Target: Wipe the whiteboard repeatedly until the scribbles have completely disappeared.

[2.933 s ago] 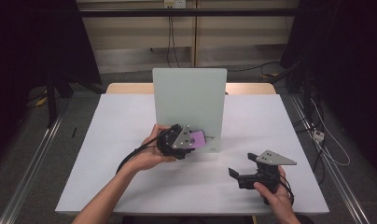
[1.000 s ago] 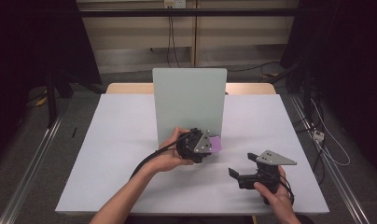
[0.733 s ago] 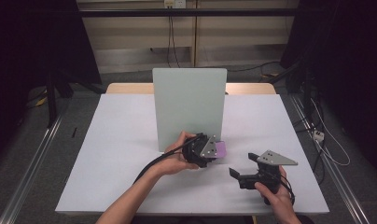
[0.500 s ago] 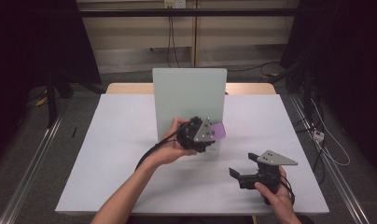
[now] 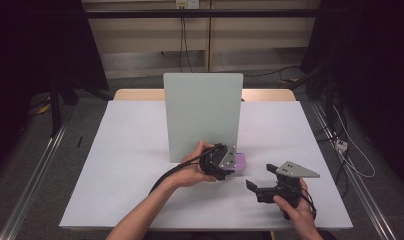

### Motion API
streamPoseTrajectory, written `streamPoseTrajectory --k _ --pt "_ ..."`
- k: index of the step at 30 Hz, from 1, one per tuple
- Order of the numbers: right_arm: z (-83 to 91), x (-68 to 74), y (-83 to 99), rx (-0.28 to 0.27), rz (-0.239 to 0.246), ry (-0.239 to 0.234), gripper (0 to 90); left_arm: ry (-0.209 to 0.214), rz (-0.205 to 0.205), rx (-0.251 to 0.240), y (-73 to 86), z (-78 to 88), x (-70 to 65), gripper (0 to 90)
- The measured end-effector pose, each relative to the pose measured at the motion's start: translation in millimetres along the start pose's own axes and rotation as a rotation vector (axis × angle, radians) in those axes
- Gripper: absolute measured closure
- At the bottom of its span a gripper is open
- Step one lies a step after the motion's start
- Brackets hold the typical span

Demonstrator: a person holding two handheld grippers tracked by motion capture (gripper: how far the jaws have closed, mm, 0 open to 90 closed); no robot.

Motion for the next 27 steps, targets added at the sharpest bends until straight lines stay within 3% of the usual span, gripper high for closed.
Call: streamPoseTrajectory --k 2,5,8,11,13,15,17,19,22,27 --pt "0.1 -0.1 -0.4 -0.003 0.001 0.0 3.9 0.024 0.002 0.007 1.9 0.6 0.0 40.4" --pt "0.2 0.6 0.0 0.0 0.0 -0.004 3.9 0.061 0.082 -0.009 6.3 6.6 2.3 40.6" --pt "0.3 0.1 0.1 0.0 0.0 -0.005 3.9 0.084 0.101 0.021 15.9 16.3 2.9 40.6" --pt "0.0 -0.8 -0.1 0.0 -0.002 0.0 3.9 0.137 0.147 0.033 25.2 24.8 2.8 40.6" --pt "-0.7 -0.4 0.0 0.002 -0.002 -0.001 3.9 0.171 0.149 0.046 31.3 28.9 3.1 40.6" --pt "-1.2 0.0 0.0 0.002 -0.001 -0.001 3.9 0.171 0.133 0.061 32.0 29.9 3.0 40.6" --pt "-1.5 0.1 0.2 0.004 -0.001 0.0 3.9 0.146 0.09 0.098 29.8 30.1 3.4 40.6" --pt "-1.3 0.0 0.1 0.003 -0.001 0.001 3.9 0.095 0.048 0.125 27.0 32.3 6.9 40.6" --pt "-0.5 0.0 0.2 0.003 -0.001 -0.002 3.9 0.0 0.008 0.109 21.9 42.6 19.8 40.6" --pt "-0.9 0.1 0.3 0.004 -0.001 -0.003 3.9 -0.127 0.05 0.06 16.1 65.0 45.4 40.6"
Point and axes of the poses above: each handheld gripper's, and its own axes: z roughly backward along the jaws, y roughly out of its underside, x roughly to its left, the point moved 9 cm from there along -z, roughly forward along the jaws, and after that the axes turned 15 degrees about -z, right-handed, at the moved point
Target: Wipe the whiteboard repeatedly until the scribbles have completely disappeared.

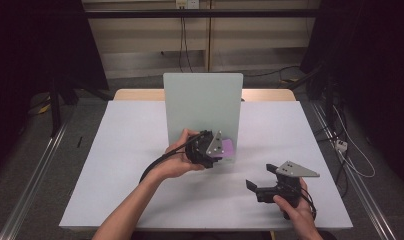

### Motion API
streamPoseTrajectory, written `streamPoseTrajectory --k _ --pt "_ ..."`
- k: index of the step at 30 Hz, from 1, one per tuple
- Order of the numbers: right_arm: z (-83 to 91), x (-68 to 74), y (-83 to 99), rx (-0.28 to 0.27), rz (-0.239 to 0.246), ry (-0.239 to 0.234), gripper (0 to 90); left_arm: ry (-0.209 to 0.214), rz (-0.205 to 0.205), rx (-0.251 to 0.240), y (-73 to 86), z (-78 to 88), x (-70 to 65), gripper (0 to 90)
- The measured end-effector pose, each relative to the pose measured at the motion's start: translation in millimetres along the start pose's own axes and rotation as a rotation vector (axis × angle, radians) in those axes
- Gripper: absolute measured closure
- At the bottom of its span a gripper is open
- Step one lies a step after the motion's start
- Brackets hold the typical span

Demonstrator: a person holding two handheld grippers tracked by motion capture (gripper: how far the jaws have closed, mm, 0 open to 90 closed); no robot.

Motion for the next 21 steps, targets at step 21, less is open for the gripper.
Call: streamPoseTrajectory --k 21 --pt "-0.9 0.2 0.1 0.002 0.003 0.004 3.9 0.326 -0.038 0.194 57.8 3.1 -43.9 40.6"
Point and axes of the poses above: each handheld gripper's, and its own axes: z roughly backward along the jaws, y roughly out of its underside, x roughly to its left, the point moved 9 cm from there along -z, roughly forward along the jaws, and after that the axes turned 15 degrees about -z, right-handed, at the moved point
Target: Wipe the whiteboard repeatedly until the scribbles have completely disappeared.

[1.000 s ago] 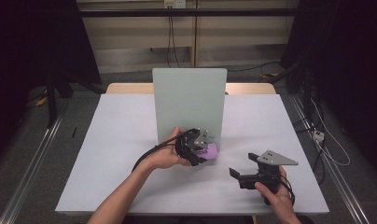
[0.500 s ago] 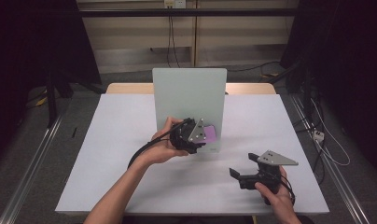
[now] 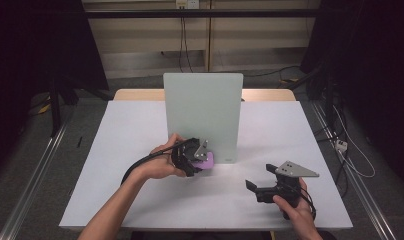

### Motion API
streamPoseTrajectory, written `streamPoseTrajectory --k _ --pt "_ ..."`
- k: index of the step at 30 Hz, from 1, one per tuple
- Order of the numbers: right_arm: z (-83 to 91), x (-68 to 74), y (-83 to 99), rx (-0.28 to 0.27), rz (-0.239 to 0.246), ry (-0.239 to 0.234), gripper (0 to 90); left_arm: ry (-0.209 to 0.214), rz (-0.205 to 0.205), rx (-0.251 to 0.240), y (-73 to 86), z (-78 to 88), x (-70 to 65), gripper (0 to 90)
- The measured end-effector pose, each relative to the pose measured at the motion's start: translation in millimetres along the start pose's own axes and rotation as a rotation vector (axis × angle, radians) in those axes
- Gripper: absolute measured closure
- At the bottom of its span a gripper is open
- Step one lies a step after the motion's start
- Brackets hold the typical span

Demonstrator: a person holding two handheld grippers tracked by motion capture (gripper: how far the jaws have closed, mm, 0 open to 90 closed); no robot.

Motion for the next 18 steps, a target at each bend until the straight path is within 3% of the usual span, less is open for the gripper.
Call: streamPoseTrajectory --k 2,6,11,15,18 --pt "-0.3 0.5 0.0 -0.001 0.001 -0.002 3.9 -0.007 0.01 -0.01 -3.3 -1.1 1.0 40.6" --pt "-0.3 -0.4 0.0 0.001 -0.002 0.001 3.9 -0.085 0.013 -0.013 -13.3 2.5 7.5 40.6" --pt "0.3 0.1 0.2 0.001 0.002 -0.001 3.9 -0.194 0.057 -0.092 -25.8 13.8 22.1 40.6" --pt "-0.4 0.2 0.0 0.001 0.001 0.0 3.9 -0.187 0.059 -0.11 -30.4 11.2 23.3 40.6" --pt "-0.5 0.4 0.2 0.002 0.001 0.0 3.9 -0.151 0.041 -0.098 -33.8 1.5 17.7 40.6"
Point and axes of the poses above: each handheld gripper's, and its own axes: z roughly backward along the jaws, y roughly out of its underside, x roughly to its left, the point moved 9 cm from there along -z, roughly forward along the jaws, and after that the axes turned 15 degrees about -z, right-handed, at the moved point
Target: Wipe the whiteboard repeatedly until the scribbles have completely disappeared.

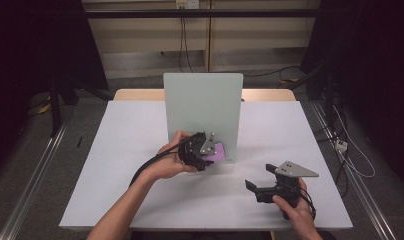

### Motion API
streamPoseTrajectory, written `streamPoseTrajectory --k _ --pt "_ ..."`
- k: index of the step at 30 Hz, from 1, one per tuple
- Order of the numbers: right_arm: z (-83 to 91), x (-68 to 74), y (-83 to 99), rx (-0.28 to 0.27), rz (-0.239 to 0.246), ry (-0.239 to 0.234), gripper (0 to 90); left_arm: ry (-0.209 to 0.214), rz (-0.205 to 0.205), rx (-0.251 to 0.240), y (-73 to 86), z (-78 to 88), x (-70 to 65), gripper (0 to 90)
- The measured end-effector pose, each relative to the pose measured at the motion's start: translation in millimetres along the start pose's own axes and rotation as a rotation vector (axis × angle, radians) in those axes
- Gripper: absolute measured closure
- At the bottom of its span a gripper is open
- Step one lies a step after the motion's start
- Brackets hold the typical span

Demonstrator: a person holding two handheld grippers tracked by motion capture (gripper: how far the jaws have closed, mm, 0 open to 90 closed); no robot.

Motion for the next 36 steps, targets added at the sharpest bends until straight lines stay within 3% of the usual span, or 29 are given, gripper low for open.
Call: streamPoseTrajectory --k 5,8,14,17,22,30,36 --pt "0.7 0.1 -0.1 -0.003 0.002 -0.002 3.9 0.064 -0.053 0.038 -4.5 -23.0 -18.9 40.5" --pt "0.8 -0.5 -0.1 -0.001 0.0 -0.001 3.9 0.067 -0.039 0.043 -3.8 -20.1 -16.3 40.5" --pt "0.7 -0.7 -0.2 -0.001 -0.003 -0.002 3.9 -0.064 0.001 0.007 9.3 9.9 2.0 40.6" --pt "-0.3 0.4 -0.2 0.0 0.0 -0.005 3.9 -0.122 0.04 -0.042 18.8 27.8 12.9 40.6" --pt "-3.5 -0.2 -1.5 0.003 -0.01 -0.002 3.9 -0.185 0.087 -0.101 32.3 50.7 26.0 40.6" --pt "-4.8 1.8 -0.8 0.006 -0.003 -0.008 4.0 -0.231 0.132 -0.126 46.7 68.0 32.8 40.6" --pt "-3.8 0.7 -0.8 0.005 -0.005 -0.004 3.9 -0.24 0.114 -0.126 45.4 63.9 31.0 40.4"
Point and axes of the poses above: each handheld gripper's, and its own axes: z roughly backward along the jaws, y roughly out of its underside, x roughly to its left, the point moved 9 cm from there along -z, roughly forward along the jaws, and after that the axes turned 15 degrees about -z, right-handed, at the moved point
